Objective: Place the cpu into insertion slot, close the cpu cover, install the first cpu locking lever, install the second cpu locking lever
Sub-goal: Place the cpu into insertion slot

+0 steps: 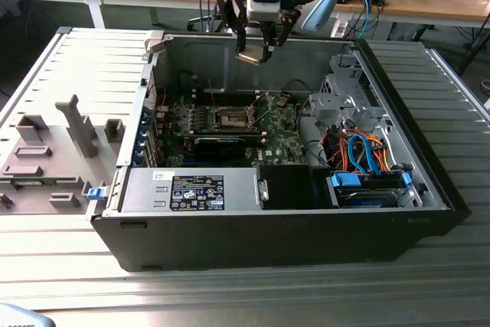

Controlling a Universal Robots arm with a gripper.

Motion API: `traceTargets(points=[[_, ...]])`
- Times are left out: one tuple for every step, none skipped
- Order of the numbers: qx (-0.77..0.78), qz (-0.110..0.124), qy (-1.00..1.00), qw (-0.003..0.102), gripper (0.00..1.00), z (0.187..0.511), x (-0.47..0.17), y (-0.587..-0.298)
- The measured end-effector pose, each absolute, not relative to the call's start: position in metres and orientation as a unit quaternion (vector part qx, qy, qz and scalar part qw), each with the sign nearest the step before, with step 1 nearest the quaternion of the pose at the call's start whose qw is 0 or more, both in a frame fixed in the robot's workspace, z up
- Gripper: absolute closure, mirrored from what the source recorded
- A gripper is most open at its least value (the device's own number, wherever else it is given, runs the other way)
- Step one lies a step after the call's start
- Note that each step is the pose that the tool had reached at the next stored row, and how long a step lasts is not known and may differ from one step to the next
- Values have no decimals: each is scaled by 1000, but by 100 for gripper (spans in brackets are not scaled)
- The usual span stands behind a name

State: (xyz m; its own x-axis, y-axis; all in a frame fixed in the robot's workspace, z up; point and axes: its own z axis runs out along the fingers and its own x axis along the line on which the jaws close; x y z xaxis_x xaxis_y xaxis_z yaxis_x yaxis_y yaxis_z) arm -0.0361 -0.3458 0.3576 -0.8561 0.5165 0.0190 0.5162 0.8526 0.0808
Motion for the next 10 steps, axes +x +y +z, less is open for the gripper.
traceTargets(points=[[268, 41, 962, 2, 46, 358, -36, -346], [269, 41, 962, 2, 46, 358, -36, -346], [269, 41, 962, 2, 46, 358, -36, -346], [269, 42, 962, 2, 46, 358, -36, -346], [270, 42, 962, 2, 46, 358, -36, -346], [270, 41, 962, 2, 46, 358, -36, -346], [270, 41, 962, 2, 46, 358, -36, -346], [270, 41, 962, 2, 46, 358, -36, -346], [271, 41, 962, 2, 46, 358, -36, -346], [271, 41, 962, 2, 46, 358, -36, -346]])
